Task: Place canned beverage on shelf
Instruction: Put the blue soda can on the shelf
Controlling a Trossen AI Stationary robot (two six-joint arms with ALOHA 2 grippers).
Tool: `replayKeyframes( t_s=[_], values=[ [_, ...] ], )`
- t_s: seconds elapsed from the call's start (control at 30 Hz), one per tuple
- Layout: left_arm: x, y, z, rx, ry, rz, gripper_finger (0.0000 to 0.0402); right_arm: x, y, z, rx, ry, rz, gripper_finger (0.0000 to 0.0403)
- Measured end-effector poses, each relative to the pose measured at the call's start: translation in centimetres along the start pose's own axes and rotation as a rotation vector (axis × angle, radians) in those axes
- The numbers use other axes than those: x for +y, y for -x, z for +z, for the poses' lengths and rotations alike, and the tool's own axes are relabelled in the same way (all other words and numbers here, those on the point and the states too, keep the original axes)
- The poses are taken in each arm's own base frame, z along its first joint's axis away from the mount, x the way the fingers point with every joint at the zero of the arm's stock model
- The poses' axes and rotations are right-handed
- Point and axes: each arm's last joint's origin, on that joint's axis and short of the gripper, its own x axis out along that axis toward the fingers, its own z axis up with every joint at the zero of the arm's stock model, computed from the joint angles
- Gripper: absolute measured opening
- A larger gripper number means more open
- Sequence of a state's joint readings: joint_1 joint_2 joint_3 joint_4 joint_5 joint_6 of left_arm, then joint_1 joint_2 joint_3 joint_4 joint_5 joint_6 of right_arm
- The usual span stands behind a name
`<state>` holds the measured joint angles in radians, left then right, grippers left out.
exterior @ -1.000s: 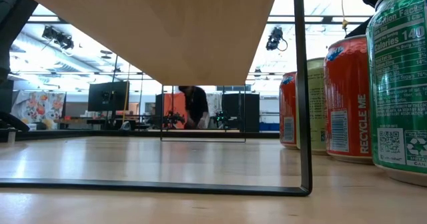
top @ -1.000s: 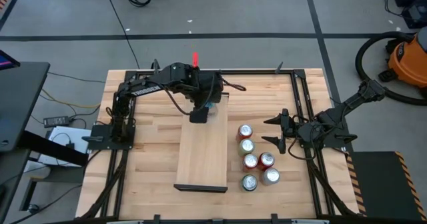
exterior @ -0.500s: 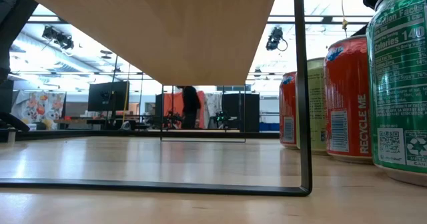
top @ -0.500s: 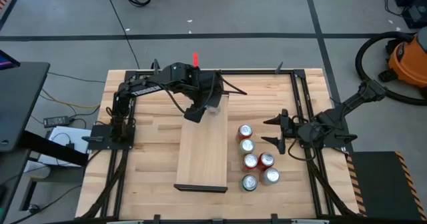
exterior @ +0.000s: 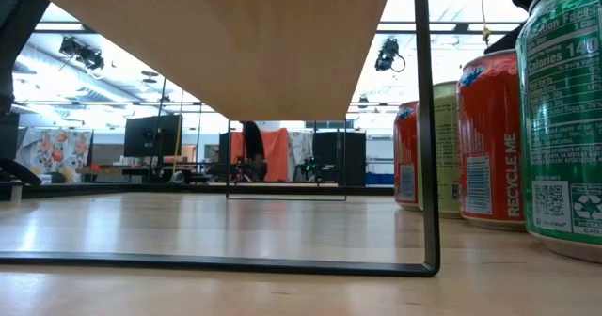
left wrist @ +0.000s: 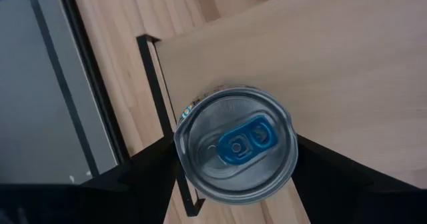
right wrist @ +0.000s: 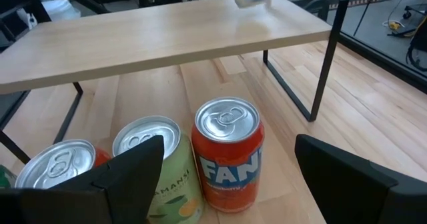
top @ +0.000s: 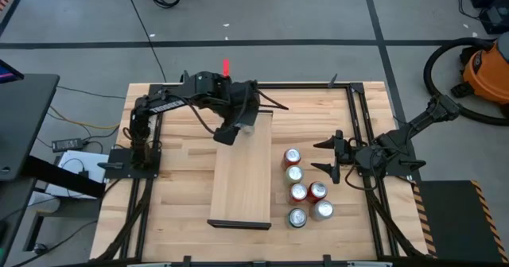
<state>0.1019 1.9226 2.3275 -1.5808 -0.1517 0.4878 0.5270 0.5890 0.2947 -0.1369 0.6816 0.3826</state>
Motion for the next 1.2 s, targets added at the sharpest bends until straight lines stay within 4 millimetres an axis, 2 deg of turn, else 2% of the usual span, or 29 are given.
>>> replayKeyframes(
  t_s=[0.33, 0.67, 0.97, 1.1, 1.2],
  values=[
    [0.0, 2.6, -1.1, -0.06, -0.048, 0.037, 0.0272, 0.0, 0.0, 0.1, -0.009, -0.006, -0.005, 0.0348],
    [0.3, 2.7, -1.4, -0.074, -0.024, 0.02, 0.0272, 0.0, 0.0, 0.1, -0.015, -0.03, -0.003, 0.0348],
    [1.4, 5.5, -3.8, -0.131, 0.045, 0.056, 0.0256, 0.0, 0.0, 0.1, -0.015, -0.037, -0.003, 0.0348],
    [1.9, 5.4, -4.1, -0.155, 0.055, 0.013, 0.026, 0.0, 0.0, 0.2, -0.028, -0.05, -0.014, 0.0348],
    [1.7, 4.2, -3.9, -0.135, 0.041, -0.03, 0.026, 0.0, 0.0, 0.3, -0.033, -0.063, -0.018, 0.0348]
  ],
)
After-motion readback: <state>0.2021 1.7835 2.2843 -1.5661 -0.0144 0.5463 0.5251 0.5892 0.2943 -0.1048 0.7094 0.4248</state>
